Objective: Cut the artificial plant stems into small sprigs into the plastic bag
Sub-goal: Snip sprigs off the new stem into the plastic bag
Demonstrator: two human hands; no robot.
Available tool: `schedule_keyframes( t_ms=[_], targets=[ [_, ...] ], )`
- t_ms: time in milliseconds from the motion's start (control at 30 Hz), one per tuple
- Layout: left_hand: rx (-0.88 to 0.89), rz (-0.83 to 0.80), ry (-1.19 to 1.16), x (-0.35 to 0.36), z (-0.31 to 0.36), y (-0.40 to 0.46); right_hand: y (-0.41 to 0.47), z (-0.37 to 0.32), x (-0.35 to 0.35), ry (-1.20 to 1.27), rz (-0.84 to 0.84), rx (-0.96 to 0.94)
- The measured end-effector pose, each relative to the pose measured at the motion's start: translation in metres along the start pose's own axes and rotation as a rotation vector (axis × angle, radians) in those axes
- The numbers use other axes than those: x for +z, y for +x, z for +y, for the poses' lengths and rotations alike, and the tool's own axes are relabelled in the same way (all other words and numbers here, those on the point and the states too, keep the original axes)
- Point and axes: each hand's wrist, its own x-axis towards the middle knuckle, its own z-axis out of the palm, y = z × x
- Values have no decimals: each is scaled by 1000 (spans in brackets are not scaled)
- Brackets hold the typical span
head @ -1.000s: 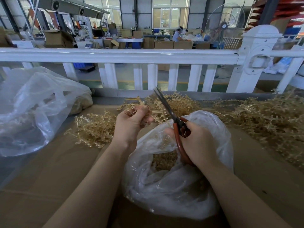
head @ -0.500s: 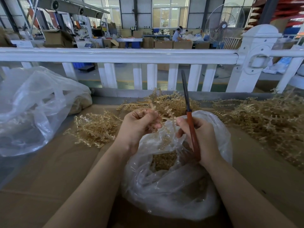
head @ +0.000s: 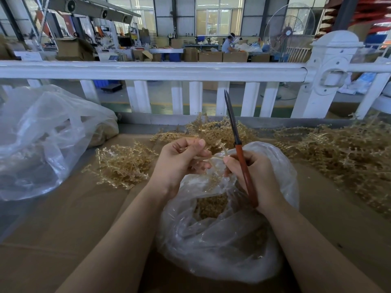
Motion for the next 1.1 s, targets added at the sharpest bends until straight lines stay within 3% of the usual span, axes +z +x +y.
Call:
schedule_keyframes(
  t_ms=[300,500,667,800,1100],
  targets=[
    [-18,14,-10,-3,2,0,-1,-1,1,-48,-27,-35],
    [-84,-49,-171,-1,5,0,1,1,-1,-27,43,-19],
    [-63,-19,-173,-1,3,1,-2,3,1,-63,88,-69],
    [12,32,-121,-1,3,2,-4,9,0,-279,152,-176],
    [104,81,-88,-4,5,0,-2,20,3,-634,84,-382]
  ],
)
